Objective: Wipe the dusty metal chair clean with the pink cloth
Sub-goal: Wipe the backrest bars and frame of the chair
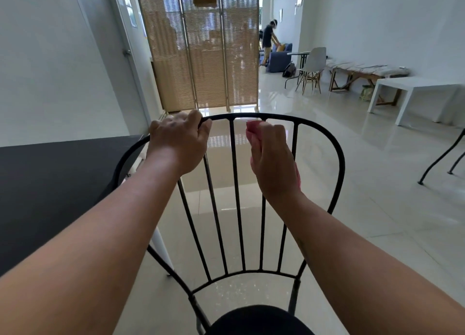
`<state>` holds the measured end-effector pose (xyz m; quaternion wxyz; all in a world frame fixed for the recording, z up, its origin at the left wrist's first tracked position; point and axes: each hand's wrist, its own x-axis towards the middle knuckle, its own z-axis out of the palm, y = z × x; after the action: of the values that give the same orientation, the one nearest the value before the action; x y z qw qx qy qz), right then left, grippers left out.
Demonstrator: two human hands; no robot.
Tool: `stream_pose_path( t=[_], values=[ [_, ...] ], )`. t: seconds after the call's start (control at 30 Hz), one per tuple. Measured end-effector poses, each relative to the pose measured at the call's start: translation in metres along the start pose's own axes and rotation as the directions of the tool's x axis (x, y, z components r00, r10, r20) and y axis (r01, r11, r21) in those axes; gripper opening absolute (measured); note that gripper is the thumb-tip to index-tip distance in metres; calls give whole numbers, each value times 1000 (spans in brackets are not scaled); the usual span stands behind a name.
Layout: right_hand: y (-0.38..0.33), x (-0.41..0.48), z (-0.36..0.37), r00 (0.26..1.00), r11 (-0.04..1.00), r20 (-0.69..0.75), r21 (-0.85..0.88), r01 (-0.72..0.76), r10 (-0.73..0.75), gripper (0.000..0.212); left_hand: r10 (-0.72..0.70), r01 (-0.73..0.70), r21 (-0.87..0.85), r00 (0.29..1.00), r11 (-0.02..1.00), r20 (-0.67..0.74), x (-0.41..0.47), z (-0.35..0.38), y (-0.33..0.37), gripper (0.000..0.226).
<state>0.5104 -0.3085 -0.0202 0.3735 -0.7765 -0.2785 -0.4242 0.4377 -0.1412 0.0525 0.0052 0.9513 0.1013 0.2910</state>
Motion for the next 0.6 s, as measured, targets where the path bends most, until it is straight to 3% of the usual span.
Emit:
stream_pose_path(
  t=[0.1,0.3,0.43,0.6],
  values=[
    [-3,6,2,996,992,-39,98,-76,80,26,-1,1,6,1000,1000,1,0,1,0,33],
    [-6,-17,8,976,974,-43,90,-209,214,50,2,-2,16,1000,1000,-7,1,2,0,38],
    [-5,-58,12,940,931,-14,146,-335,341,33,11,-11,29,1000,1000,-11,1,3,0,43],
    [-2,-152,26,807,802,111,91,-590,580,28,4,-1,57,999,998,-39,1,3,0,43]
  ],
)
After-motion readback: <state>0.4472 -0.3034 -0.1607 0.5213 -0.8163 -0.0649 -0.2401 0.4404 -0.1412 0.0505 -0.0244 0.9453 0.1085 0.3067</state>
